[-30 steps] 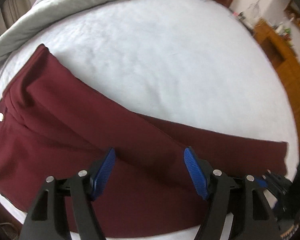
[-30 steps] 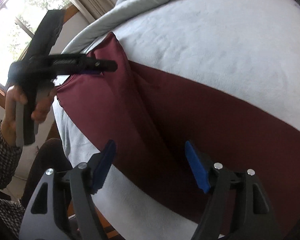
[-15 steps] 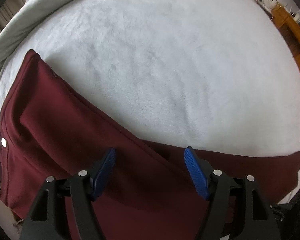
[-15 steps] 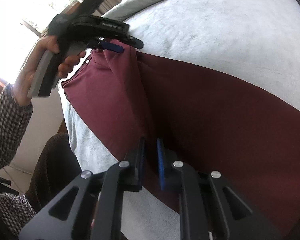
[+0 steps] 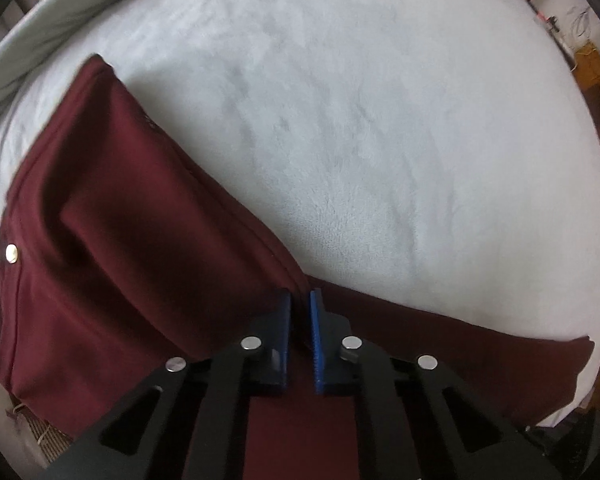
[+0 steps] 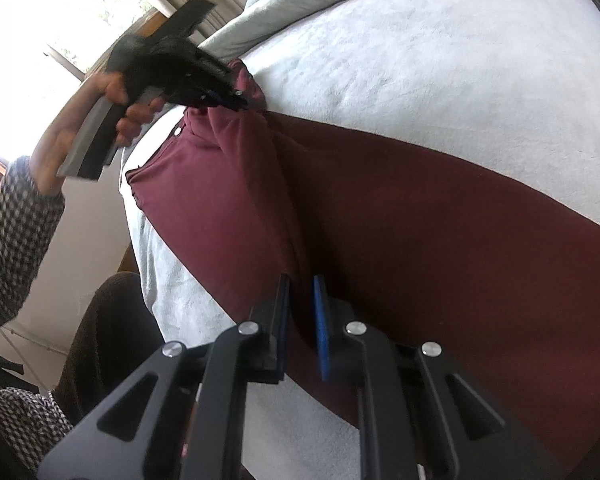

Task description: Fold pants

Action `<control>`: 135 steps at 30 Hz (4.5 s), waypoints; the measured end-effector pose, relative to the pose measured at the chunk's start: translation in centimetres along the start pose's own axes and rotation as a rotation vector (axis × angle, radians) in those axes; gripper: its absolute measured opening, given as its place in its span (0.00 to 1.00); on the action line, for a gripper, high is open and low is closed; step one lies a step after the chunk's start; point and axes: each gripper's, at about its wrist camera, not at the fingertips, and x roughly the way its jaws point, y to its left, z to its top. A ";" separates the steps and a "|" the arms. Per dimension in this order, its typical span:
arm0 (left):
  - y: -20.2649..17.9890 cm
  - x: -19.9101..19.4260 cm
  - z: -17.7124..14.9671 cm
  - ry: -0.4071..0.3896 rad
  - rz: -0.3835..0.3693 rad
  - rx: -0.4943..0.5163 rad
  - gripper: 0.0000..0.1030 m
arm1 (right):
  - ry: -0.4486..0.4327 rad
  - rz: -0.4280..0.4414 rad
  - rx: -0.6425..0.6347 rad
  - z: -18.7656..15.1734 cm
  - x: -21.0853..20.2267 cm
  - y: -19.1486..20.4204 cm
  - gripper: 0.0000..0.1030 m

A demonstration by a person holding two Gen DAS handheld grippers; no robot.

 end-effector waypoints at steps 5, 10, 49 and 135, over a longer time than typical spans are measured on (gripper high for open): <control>2.1 -3.6 -4.2 -0.101 -0.019 -0.022 0.07 | -0.026 0.011 -0.011 -0.1 -1.1 0.4 0.10; 5.2 -6.1 -9.7 -0.201 -0.039 -0.052 0.08 | -0.024 0.017 -0.056 -0.5 -1.6 1.3 0.10; 8.1 0.0 1.8 -0.011 0.433 -0.105 0.64 | 0.058 0.107 0.051 -1.4 4.3 3.6 0.43; 2.6 -3.5 -16.4 -0.396 -0.096 0.112 0.57 | -0.083 -0.150 0.390 -2.2 -2.5 2.2 0.70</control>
